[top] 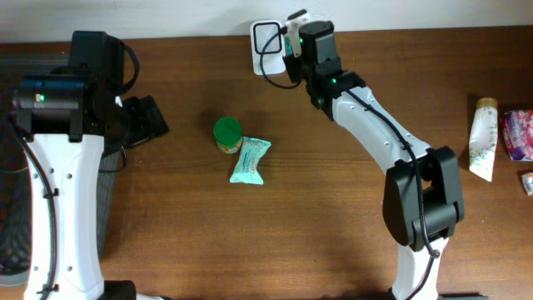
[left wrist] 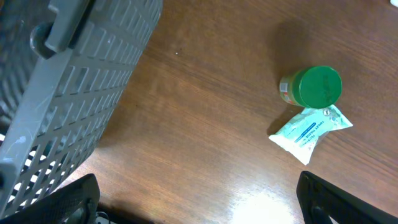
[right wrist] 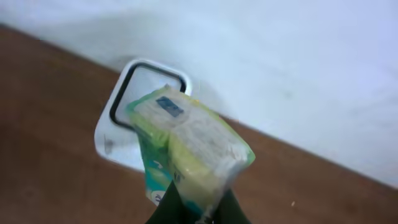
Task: Scan the item barcode
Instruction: 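Hold the teal wipes packet in front of the scanner window, then carry the teal wipes packet to the right edge and release it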
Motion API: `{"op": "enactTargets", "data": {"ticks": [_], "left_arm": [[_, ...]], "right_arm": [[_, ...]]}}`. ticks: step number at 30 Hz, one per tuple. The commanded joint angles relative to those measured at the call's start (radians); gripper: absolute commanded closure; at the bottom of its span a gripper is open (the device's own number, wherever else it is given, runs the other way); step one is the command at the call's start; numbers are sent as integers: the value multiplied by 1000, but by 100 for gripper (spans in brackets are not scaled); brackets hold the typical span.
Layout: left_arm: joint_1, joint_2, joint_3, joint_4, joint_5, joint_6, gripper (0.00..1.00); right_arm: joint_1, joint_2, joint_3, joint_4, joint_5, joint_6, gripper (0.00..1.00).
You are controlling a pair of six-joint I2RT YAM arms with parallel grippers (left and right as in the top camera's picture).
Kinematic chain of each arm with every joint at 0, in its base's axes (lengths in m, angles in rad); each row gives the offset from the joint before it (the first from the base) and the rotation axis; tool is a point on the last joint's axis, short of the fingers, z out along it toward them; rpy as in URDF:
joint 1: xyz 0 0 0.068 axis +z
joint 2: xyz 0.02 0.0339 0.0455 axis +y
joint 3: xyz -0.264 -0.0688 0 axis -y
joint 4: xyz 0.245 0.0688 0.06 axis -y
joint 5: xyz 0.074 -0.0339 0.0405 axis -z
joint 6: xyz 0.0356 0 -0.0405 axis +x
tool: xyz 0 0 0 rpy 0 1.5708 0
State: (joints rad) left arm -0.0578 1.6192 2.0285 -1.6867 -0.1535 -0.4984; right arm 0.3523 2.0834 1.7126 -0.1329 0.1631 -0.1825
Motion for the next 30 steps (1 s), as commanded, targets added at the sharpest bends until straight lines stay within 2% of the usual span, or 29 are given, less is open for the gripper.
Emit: {"op": "enactTargets", "data": {"ticks": [1, 3, 7, 17, 19, 22, 23, 26, 28, 30], "left_arm": [[4, -16, 11, -2, 0, -12, 1], [4, -16, 11, -1, 0, -12, 1], [4, -16, 11, -1, 0, -12, 1], [4, -16, 11, -2, 0, -12, 1], [4, -16, 11, -2, 0, -12, 1], [4, -16, 11, -1, 0, -12, 1], [4, -16, 11, -1, 0, -12, 1], [4, -16, 11, -2, 0, -12, 1], [4, -16, 11, -2, 0, -12, 1], [4, -16, 11, -1, 0, -12, 1]], "right_arm": [[-6, 103, 177, 34, -29, -1, 96], [-6, 216, 294, 40, -78, -45, 96], [-6, 327, 335, 113, -75, -185, 96], [-6, 356, 335, 100, -77, -202, 96], [-3, 356, 335, 60, -46, -328, 96], [17, 356, 335, 45, 134, -550, 96], [23, 356, 335, 43, 159, -571, 96], [34, 354, 336, 43, 203, -529, 96], [34, 335, 347, 33, 276, -423, 96], [9, 276, 378, -65, 293, -265, 96]]}}
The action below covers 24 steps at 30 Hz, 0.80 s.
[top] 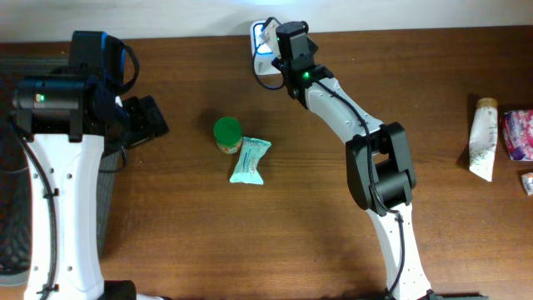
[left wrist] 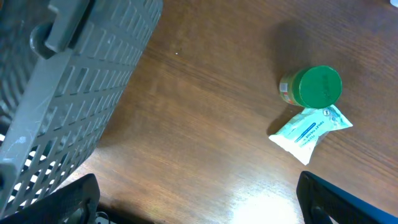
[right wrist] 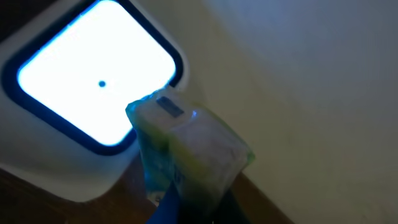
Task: Scan the item barcode
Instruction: 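Carry the teal wipes packet to the right edge and release it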
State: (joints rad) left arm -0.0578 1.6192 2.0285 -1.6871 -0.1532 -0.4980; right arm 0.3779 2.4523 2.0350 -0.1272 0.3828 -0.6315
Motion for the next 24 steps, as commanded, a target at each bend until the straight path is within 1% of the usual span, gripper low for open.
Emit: {"op": "enactTargets", "data": {"ticks": [1, 2, 4, 5, 6, 10, 12, 15, 16, 17, 18, 19, 21, 22, 24], "left_arm": [[4, -16, 11, -1, 0, -13, 1], [4, -16, 11, -1, 0, -13, 1], [4, -16, 11, -1, 0, -13, 1], [4, -16, 11, -1, 0, -13, 1], [4, -16, 11, -1, 0, -13, 1], [4, -16, 11, -1, 0, -13, 1], [4, -16, 11, -1, 0, -13, 1], [4, -16, 11, -1, 0, -12, 1], [4, -16, 11, -1, 0, -13, 1], [4, -16, 11, -1, 0, -13, 1], [4, -16, 11, -1, 0, -13, 1], [4, -16, 11, -1, 0, -13, 1], [4, -16, 11, -1, 0, -13, 1], [4, -16, 11, -1, 0, -13, 1], [4, -16, 11, -1, 0, -13, 1]], "right_arm": [[-39, -123, 73, -130, 74, 259, 96], [-58, -144, 83, -173, 74, 317, 96], [-143, -216, 88, -316, 74, 459, 96], [-179, -235, 88, -378, 74, 495, 96], [-240, -254, 88, -486, 74, 539, 96], [-453, -248, 72, -806, 72, 544, 96], [-545, -244, 45, -877, 33, 544, 96], [-675, -241, -26, -906, -161, 544, 95], [-721, -239, -61, -906, -201, 544, 90], [-751, -238, -87, -904, -209, 544, 90], [-777, -238, -111, -899, -217, 544, 87], [-796, -238, -125, -899, -231, 545, 72], [-821, -238, -130, -902, -291, 573, 15], [-824, -239, -130, -906, -298, 595, 8], [-819, -239, -130, -929, -306, 615, 4]]}}
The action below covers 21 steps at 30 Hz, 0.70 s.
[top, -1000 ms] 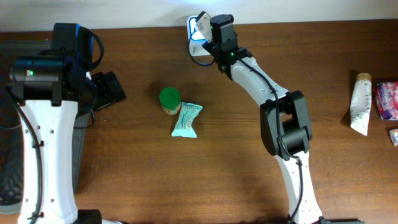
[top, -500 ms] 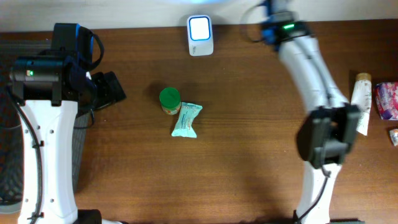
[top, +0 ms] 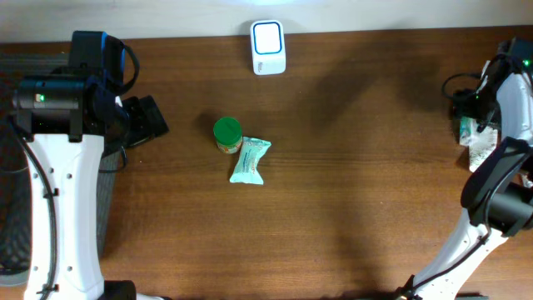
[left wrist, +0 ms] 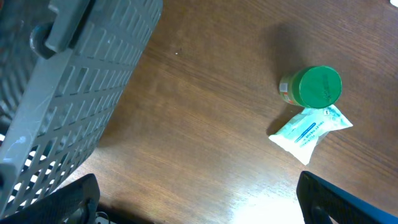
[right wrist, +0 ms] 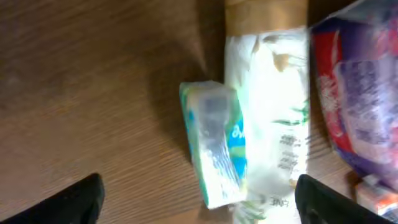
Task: Scan the item barcode
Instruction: 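Carry the teal wipes packet to the right edge and release it, then move the right gripper to the second teal wipes packet by the jar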
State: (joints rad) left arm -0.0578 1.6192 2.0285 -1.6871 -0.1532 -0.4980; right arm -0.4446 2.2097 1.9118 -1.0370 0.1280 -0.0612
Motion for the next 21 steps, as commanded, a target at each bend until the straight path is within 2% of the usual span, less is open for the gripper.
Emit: {"op": "enactTargets", "data": {"ticks": [1, 5, 8, 11, 14, 21], "left_arm": [[4, -16, 11, -1, 0, -13, 1], [4, -16, 11, -1, 0, -13, 1], [4, -16, 11, -1, 0, -13, 1], [4, -16, 11, -1, 0, -13, 1], [4, -16, 11, -1, 0, -13, 1], [4, -16, 11, -1, 0, -12, 1]], "right_arm": [[9, 3, -6, -32, -77, 45, 3], [58, -42, -6, -91, -389, 43, 2], [153, -136, -6, -138, -613, 43, 1], [278, -186, -6, -203, -755, 43, 1], [443, -168, -17, -262, -740, 40, 1], [793, -153, -109, -219, -643, 45, 1]]}}
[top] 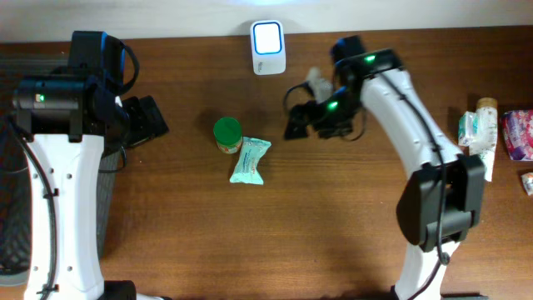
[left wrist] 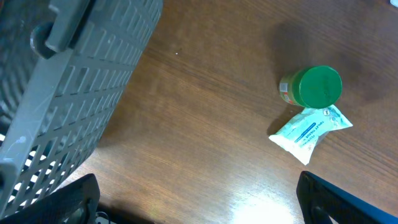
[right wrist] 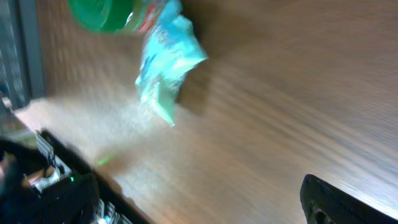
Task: Scan the item barcode
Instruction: 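Move the right gripper to the second teal wipes packet by the jar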
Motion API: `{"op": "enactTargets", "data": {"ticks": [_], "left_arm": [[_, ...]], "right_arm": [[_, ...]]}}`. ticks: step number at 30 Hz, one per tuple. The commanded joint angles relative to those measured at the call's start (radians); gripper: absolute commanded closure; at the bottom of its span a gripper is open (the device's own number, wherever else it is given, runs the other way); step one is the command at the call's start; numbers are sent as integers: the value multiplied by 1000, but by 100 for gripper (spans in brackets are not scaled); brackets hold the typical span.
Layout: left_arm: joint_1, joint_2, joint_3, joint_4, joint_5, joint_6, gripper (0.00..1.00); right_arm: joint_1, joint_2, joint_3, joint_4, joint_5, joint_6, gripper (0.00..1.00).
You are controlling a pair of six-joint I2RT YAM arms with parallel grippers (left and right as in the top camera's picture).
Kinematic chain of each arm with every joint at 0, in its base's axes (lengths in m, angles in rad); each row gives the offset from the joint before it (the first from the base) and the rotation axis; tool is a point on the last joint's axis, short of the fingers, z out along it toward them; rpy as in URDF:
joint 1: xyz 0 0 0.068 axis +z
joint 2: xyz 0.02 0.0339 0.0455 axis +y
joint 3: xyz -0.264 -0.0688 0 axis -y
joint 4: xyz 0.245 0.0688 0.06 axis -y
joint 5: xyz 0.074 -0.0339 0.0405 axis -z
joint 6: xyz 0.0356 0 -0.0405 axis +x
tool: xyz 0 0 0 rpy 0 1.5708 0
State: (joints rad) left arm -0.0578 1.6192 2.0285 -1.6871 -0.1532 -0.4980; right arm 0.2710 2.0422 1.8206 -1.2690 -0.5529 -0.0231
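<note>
The white scanner (top: 268,48) stands at the table's back edge. A green-lidded jar (top: 226,133) and a teal packet (top: 250,160) lie side by side mid-table, and both show in the left wrist view, jar (left wrist: 314,87) and packet (left wrist: 309,129). My right gripper (top: 298,123) hangs open and empty just right of them. Its blurred view shows the jar's lid (right wrist: 102,12) and the teal packet (right wrist: 165,68) ahead of the right gripper (right wrist: 199,205). A green-and-white packet (top: 469,129) lies at the far right. My left gripper (left wrist: 202,205) is open and empty at the left.
A white tube (top: 483,146) and a purple-red pack (top: 518,133) lie at the right edge beside the green-and-white packet. A grey slatted basket (left wrist: 62,81) stands at the left beside the left arm (top: 58,108).
My right gripper was open at the right edge over the green-and-white packet. Now it is mid-table, right of the jar and teal packet, still open. The left arm has not moved.
My right gripper first held the green-and-white packet near the scanner, then close over the scanner's lit window. After that the packet lay beside the tube at the right with the gripper open above it. Now the empty gripper is by the jar and teal packet.
</note>
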Motion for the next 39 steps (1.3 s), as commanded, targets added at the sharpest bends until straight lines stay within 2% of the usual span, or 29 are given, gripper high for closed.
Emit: {"op": "enactTargets", "data": {"ticks": [1, 5, 11, 15, 18, 22, 26, 32, 34, 39], "left_arm": [[4, -16, 11, -1, 0, -13, 1], [4, -16, 11, -1, 0, -13, 1], [4, -16, 11, -1, 0, -13, 1], [4, -16, 11, -1, 0, -13, 1], [4, -16, 11, -1, 0, -13, 1], [4, -16, 11, -1, 0, -13, 1], [4, -16, 11, -1, 0, -13, 1], [4, -16, 11, -1, 0, -13, 1], [4, -16, 11, -1, 0, -13, 1], [4, -16, 11, -1, 0, -13, 1]], "right_arm": [[99, 15, -18, 15, 46, 10, 1], [135, 15, -65, 146, 49, 239, 1], [155, 16, -129, 259, 49, 269, 1], [156, 25, -134, 259, 48, 269, 1], [179, 25, -201, 298, 49, 271, 1], [183, 25, -295, 426, 48, 410, 1], [203, 25, -325, 526, 7, 425, 1], [263, 25, -326, 635, 56, 468, 23], [279, 25, -330, 630, 158, 538, 26], [285, 27, -357, 638, 192, 576, 33]]}}
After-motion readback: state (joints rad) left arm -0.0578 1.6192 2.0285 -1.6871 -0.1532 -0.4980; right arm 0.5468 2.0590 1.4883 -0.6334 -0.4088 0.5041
